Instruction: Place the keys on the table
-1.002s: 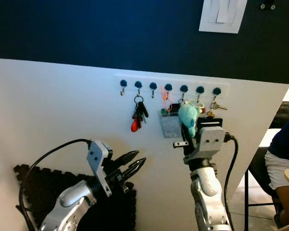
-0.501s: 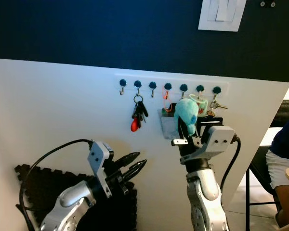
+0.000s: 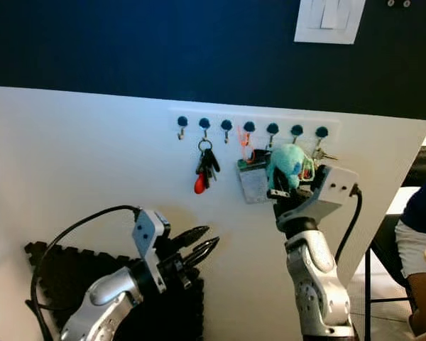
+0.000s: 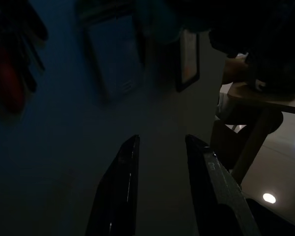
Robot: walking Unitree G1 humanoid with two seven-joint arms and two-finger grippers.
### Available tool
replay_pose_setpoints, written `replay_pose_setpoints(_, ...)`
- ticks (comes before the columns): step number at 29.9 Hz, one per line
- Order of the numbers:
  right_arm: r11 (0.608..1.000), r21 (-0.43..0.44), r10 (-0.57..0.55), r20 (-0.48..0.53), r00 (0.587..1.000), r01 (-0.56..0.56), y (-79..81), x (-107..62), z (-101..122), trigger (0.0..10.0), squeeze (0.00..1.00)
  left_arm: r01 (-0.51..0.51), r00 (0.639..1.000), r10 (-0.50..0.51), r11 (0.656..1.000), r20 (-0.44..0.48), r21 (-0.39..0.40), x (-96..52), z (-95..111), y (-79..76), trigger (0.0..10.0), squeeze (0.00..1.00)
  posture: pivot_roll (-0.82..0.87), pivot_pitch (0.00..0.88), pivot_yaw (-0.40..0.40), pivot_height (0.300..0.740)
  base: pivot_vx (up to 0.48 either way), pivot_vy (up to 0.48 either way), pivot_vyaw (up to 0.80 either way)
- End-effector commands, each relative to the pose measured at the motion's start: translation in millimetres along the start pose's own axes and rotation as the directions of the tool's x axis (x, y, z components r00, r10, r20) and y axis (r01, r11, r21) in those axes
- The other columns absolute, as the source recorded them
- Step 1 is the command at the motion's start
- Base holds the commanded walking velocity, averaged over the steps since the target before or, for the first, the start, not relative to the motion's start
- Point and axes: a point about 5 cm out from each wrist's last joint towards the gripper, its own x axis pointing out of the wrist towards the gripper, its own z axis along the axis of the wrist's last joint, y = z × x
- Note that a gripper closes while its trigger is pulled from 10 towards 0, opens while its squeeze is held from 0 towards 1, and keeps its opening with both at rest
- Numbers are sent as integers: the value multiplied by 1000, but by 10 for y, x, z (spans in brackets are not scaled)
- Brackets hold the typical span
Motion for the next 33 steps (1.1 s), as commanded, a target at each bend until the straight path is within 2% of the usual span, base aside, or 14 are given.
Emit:
replay_pose_setpoints(1,999,8,35,1,999,-35,32,33,71,10000,0,8,1000,-8,1000,-18,21,-18,13,8,10000,0,61,44,-4,740,0,0,0)
replay_pose_setpoints(3,995,15,95,1,995,-95,122,68,122,10000,0,5,1000,-4,1000,-20,21,-33,13,7,10000,0,62,46,-7,740,0,0,0)
replay_pose_setpoints(6,994,18,107,-1,994,-107,142,76,132,10000,0,4,1000,-4,1000,-20,21,-36,12,8,10000,0,62,46,-7,740,0,0,0)
replay_pose_setpoints(9,982,27,184,9,983,-185,279,86,172,10000,0,1,1000,0,1000,-21,21,-39,12,13,10000,0,63,48,-9,740,0,0,0)
replay_pose_setpoints(11,982,27,184,9,983,-185,279,86,172,10000,0,1,1000,0,1000,-21,21,-39,12,13,10000,0,63,48,-9,740,0,0,0)
replay_pose_setpoints(14,948,17,318,1,948,-318,467,46,166,10000,0,-1,1000,1,1000,-21,21,-38,13,15,10000,0,62,47,-8,740,0,0,0)
replay_pose_setpoints(15,911,3,411,-30,911,-411,591,-14,120,10000,0,0,1000,0,1000,-21,21,-37,15,16,10000,0,63,47,-7,740,0,0,0)
replay_pose_setpoints(17,903,0,429,-38,902,-430,615,-28,110,10000,0,1,1000,0,1000,-21,21,-37,15,16,10000,0,63,47,-7,740,0,0,0)
replay_pose_setpoints(22,850,12,526,-68,848,-527,759,-131,25,10000,0,4,1000,-4,1000,-19,21,-36,19,17,10000,0,61,46,-4,740,0,0,0)
replay_pose_setpoints(26,826,36,562,-115,819,-562,777,-221,-98,10000,0,6,1000,-6,1000,-18,18,-36,18,14,10000,0,60,46,-4,740,0,0,0)
replay_pose_setpoints(30,828,47,546,-292,785,-558,636,-396,-461,10000,0,2,1000,-2,1000,-28,11,-47,-18,12,10000,0,58,48,-4,740,0,0,0)
replay_pose_setpoints(31,837,72,530,-349,773,-542,582,-455,-575,10000,0,-6,999,6,1000,-39,6,-57,-42,16,10000,0,57,47,-4,740,0,0,0)
replay_pose_setpoints(32,837,72,530,-349,773,-542,582,-455,-575,10000,0,-6,999,6,1000,-39,6,-57,-42,16,10000,0,57,47,-4,740,0,0,0)
replay_pose_setpoints(33,847,50,496,-429,755,-529,480,-548,-739,10000,0,-31,997,31,1000,-65,3,-81,-103,38,10000,0,56,46,-4,740,0,0,0)
